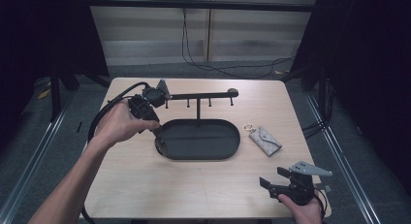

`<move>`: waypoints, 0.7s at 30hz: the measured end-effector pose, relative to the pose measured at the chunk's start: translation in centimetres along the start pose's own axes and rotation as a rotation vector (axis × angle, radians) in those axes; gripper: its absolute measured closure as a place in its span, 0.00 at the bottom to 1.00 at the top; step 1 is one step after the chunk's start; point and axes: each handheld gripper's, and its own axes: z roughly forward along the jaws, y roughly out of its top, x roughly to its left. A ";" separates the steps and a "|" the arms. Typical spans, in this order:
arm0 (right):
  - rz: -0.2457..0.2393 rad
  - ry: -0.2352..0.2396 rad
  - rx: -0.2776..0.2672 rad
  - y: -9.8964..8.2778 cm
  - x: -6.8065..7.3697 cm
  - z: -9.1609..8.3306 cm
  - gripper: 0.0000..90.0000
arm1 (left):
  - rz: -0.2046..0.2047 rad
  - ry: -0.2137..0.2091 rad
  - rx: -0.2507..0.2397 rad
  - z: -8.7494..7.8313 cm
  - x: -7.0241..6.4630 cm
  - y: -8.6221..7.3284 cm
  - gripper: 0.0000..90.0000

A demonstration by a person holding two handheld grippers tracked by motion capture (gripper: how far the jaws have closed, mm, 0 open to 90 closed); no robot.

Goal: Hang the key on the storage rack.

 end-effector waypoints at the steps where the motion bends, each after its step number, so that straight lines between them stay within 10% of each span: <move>1: 0.001 0.000 0.000 0.0 0.0 0.0 0.19 | -0.007 0.007 0.000 -0.1 0.2 0.1 0.79; 21: 0.004 0.001 0.000 0.0 -0.1 -0.1 0.19 | -0.081 0.005 0.011 -0.5 2.8 3.2 0.79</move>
